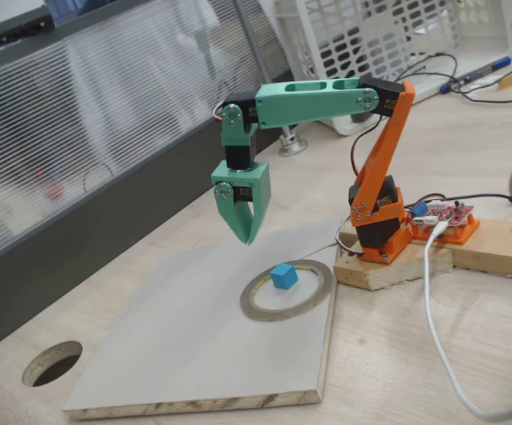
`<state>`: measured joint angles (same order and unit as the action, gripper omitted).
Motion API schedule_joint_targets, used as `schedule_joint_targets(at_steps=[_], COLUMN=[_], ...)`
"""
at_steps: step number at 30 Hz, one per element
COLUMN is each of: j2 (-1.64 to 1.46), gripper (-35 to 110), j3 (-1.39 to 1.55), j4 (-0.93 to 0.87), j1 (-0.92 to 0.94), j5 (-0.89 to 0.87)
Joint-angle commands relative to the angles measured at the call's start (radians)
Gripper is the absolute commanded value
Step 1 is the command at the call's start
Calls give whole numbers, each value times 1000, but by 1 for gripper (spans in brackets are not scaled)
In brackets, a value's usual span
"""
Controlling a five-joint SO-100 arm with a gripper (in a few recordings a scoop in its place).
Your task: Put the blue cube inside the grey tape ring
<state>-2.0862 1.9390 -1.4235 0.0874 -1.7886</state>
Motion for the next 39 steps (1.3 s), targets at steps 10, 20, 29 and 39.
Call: schedule_joint_targets(at_steps=[10,20,29,39], j2=[-14,-25,-17,-14], gripper=[1,1,1,1], j3=[-28,-14,-12,-11], j4=[-284,-313,-314,-305], j1=[40,41,41,38], j5=[-18,-18,-18,-14])
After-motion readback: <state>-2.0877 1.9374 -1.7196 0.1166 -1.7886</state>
